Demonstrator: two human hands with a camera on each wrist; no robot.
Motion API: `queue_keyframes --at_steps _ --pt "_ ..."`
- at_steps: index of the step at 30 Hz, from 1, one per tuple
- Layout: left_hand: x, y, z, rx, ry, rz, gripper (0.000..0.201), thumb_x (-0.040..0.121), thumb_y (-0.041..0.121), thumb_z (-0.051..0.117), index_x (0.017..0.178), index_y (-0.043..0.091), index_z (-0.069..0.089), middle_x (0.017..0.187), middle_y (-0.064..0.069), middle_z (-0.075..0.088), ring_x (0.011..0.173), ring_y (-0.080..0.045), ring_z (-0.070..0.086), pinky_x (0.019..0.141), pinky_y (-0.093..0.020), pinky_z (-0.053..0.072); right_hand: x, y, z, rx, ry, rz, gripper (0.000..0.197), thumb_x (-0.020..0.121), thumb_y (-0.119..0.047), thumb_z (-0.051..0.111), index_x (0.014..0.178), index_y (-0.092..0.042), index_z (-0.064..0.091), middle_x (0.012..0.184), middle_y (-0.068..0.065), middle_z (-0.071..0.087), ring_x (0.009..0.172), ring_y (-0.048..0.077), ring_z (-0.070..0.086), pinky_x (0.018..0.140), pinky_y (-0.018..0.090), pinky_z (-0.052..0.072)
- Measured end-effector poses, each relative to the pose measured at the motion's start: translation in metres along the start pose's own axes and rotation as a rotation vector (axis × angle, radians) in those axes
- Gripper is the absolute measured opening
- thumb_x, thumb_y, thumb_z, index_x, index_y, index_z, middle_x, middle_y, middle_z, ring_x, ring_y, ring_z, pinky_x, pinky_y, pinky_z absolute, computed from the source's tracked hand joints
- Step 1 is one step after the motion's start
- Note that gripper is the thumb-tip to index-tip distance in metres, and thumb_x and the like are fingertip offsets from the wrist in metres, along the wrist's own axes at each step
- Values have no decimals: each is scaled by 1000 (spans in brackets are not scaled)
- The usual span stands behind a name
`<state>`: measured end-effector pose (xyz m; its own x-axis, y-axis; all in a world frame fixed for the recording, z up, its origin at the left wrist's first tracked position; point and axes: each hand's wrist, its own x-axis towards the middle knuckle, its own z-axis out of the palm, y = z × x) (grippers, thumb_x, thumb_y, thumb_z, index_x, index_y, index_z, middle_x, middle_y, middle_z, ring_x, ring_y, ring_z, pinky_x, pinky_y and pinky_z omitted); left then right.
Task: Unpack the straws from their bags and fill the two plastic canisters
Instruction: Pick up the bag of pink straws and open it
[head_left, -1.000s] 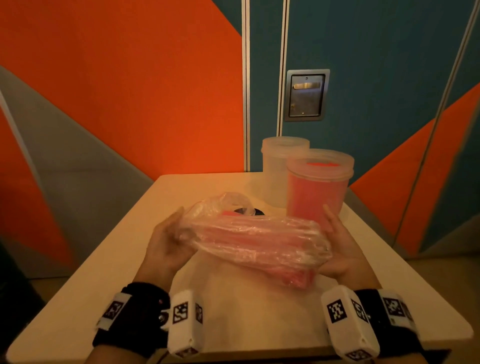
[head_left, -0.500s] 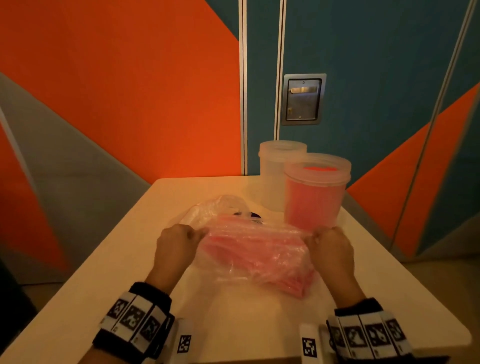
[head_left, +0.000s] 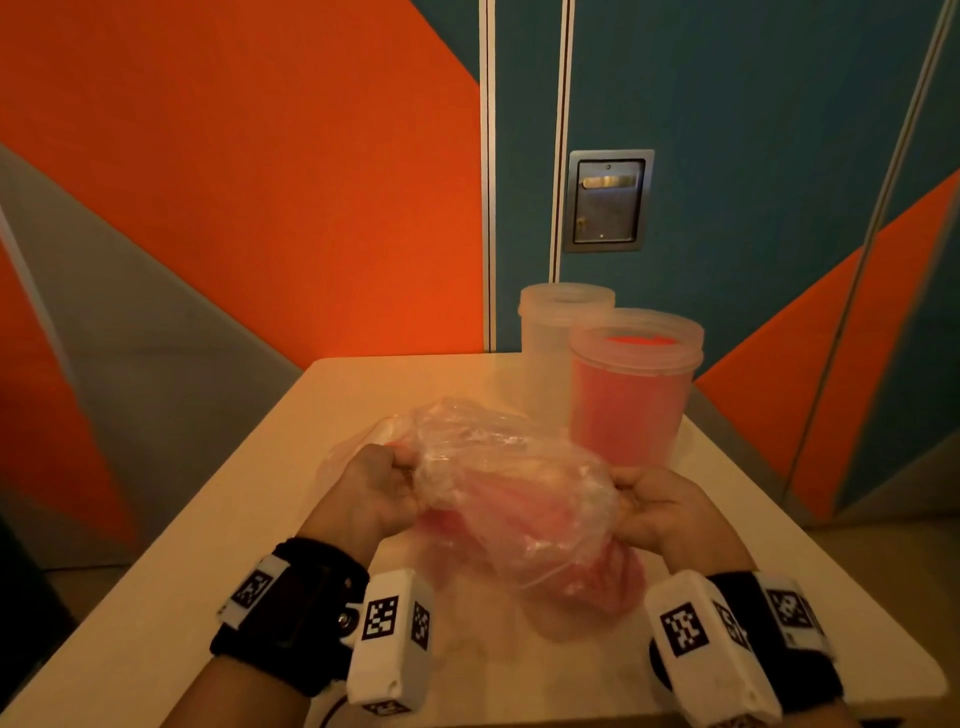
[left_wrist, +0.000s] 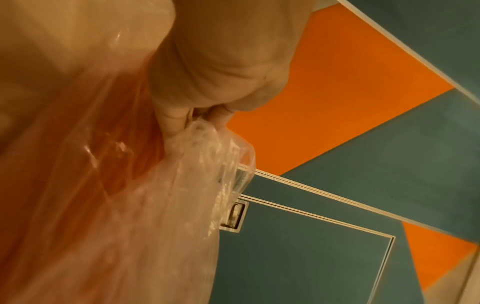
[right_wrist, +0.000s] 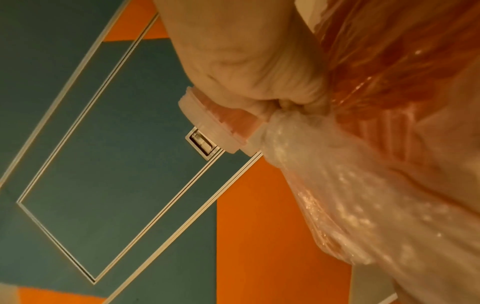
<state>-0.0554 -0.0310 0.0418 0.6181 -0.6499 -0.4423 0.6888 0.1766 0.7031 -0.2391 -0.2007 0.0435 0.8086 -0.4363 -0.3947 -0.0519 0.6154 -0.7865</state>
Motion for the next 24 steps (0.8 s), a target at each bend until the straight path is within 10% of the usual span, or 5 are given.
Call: queue_keyframes --at_steps 5,9,12,16,24 --pt "-2 6 -11 16 -88 -46 42 92 10 29 87 -4 69 85 -21 67 75 -33 67 55 -50 57 -14 0 -8 -16 -42 -111 31 81 21 45 84 -6 61 64 -1 70 63 11 67 60 21 55" --pt "-8 20 -13 -158 -181 26 49 94 42 38 91 1 63 79 -20 69 76 -33 65 62 -42 57 -7 -8 2 229 -34 -58 26 94 -20 44 107 -5 61 86 21 68 78 37 65 73 47 53" --pt "-2 23 -31 -115 -394 62 73 69 71 59 108 10 64 84 -8 69 73 -26 68 78 -37 54 -21 -10 -4 267 -157 -233 23 98 -17 43 117 -17 54 88 -9 75 82 7 71 63 24 58" --pt "14 0 -54 89 -680 171 51 83 29 68 121 -4 58 111 -22 64 102 -29 62 95 -41 46 -10 -5 -18 3 -221 -283 13 76 -7 71 84 -18 71 71 -3 72 62 7 69 51 18 54" --pt "26 -26 -50 862 336 683 58 63 18 84 100 23 40 110 -3 42 101 -25 48 74 -33 48 32 22 -24 -714 422 -531 66 65 -2 80 106 -19 31 112 4 35 98 22 44 80 38 49"
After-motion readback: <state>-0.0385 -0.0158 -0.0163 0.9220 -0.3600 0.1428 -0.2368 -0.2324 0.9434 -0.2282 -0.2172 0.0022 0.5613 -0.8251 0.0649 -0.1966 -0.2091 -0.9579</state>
